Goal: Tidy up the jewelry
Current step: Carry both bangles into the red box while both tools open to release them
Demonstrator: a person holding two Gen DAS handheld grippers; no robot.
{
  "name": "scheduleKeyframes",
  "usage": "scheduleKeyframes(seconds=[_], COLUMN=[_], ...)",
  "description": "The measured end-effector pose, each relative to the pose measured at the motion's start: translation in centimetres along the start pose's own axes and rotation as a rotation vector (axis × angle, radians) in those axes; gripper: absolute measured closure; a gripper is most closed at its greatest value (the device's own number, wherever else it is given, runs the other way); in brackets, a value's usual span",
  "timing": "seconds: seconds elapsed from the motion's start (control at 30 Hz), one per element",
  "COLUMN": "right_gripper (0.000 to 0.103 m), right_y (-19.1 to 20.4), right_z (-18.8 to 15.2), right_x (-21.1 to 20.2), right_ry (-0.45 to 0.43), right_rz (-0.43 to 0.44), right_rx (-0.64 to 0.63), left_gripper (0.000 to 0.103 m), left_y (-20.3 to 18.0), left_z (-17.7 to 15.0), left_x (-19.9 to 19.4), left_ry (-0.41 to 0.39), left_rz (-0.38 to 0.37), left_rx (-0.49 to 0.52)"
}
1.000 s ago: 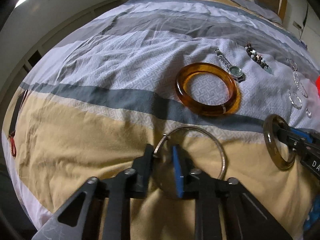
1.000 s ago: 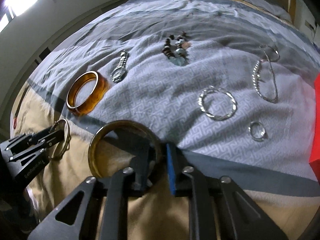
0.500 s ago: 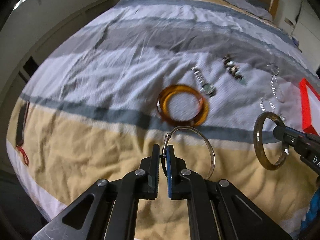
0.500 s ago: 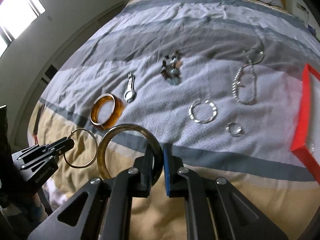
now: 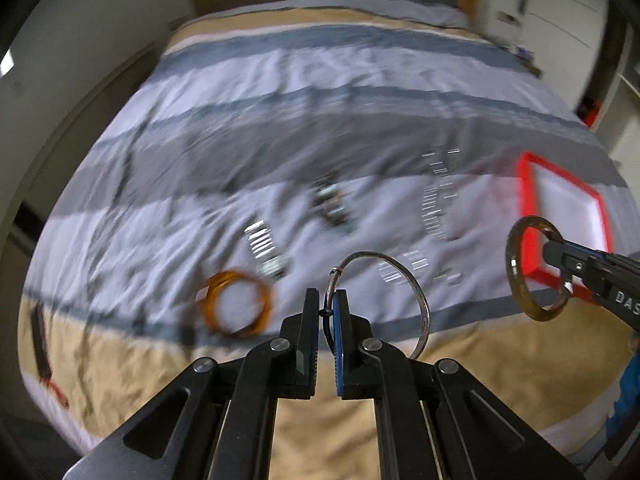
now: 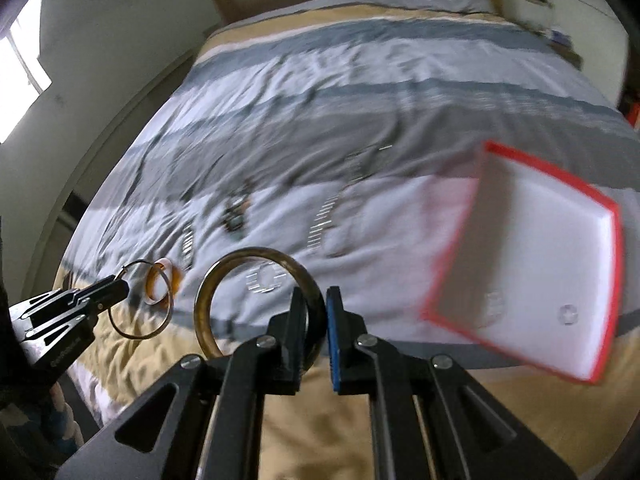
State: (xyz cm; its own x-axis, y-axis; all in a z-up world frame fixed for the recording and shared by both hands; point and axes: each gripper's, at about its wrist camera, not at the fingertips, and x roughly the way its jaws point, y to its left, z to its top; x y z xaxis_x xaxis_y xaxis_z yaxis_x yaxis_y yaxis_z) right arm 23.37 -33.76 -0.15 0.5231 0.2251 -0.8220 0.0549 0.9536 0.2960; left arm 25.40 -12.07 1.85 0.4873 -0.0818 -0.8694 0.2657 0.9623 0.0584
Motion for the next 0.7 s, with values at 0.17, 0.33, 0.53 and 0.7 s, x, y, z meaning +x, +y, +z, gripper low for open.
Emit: scheduleKeyframes(seconds=[0.17, 0.33, 0.53, 0.7], right_gripper=[0.094, 0.094, 0.094, 0.094], right_y=[-7.7, -14.9, -20.4, -23.1], right_z=[0.3, 0.4, 1.7, 3.3], right_x=[-2.7, -3.4, -1.8, 0.8], right_ry=[-0.039, -0.053, -0.053, -0.042], right_rz=[-0.094, -0.174, -0.213, -0.224], right_rx=[0.088, 0.159, 0.154, 0.109], left_gripper=[0.097, 0.097, 0.097, 0.097], left_y=[-7.8, -16.9, -24.7, -27.2], left_z=[3.2, 5.9, 7.8, 8.1], left_x=[1.0, 3.1, 7.3, 11.1], left_ry=[-0.020, -0.025, 0.005, 0.033], left_rz=[-0.132, -0.303, -0.399, -0.362], left_rx=[0.095, 0.188, 0.255, 0.275])
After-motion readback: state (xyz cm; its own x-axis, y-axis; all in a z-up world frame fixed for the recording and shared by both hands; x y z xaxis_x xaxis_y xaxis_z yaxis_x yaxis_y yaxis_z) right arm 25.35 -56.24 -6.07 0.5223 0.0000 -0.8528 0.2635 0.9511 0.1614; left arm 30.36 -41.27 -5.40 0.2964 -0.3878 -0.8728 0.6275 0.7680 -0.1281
